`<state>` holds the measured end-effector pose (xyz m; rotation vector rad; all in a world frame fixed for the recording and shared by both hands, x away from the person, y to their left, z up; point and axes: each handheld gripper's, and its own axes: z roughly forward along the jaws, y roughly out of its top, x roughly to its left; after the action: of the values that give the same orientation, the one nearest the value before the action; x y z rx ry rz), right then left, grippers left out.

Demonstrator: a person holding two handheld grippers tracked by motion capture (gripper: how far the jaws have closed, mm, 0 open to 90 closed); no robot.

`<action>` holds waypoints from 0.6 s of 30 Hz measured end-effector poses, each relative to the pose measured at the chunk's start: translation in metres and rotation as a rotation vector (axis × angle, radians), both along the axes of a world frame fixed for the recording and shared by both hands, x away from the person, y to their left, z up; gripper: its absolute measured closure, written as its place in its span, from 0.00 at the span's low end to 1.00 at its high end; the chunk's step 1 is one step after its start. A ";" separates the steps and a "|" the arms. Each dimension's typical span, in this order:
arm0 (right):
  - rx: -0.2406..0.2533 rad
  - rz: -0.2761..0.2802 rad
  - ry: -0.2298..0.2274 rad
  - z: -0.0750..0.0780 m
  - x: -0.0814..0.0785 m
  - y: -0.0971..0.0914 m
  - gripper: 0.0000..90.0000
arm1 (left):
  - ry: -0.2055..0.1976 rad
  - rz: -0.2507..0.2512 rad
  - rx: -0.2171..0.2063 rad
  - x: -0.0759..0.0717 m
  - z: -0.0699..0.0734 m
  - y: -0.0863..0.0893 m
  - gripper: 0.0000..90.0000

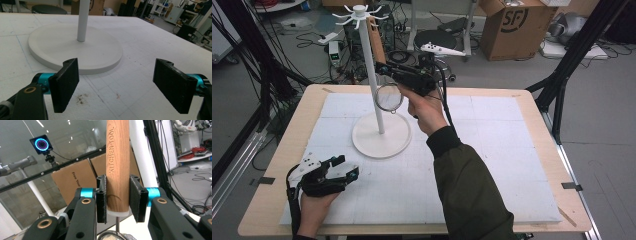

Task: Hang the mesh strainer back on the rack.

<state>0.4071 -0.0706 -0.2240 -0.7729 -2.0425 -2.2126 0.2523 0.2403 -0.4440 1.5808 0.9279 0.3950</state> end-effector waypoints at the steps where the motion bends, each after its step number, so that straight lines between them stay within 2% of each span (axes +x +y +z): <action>1: -0.003 0.001 0.004 0.000 0.000 0.000 0.79 | 0.001 0.000 0.000 0.000 0.000 0.000 0.24; 9: -0.001 0.016 0.016 -0.002 0.002 0.002 0.78 | 0.000 -0.003 0.001 0.000 0.000 0.000 0.24; 18: -0.005 0.005 0.017 -0.002 0.002 0.002 0.78 | 0.000 -0.004 0.001 0.000 0.000 0.000 0.24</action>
<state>0.4089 -0.0689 -0.2258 -0.7835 -2.0412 -2.1917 0.2521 0.2403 -0.4437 1.5829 0.9245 0.3929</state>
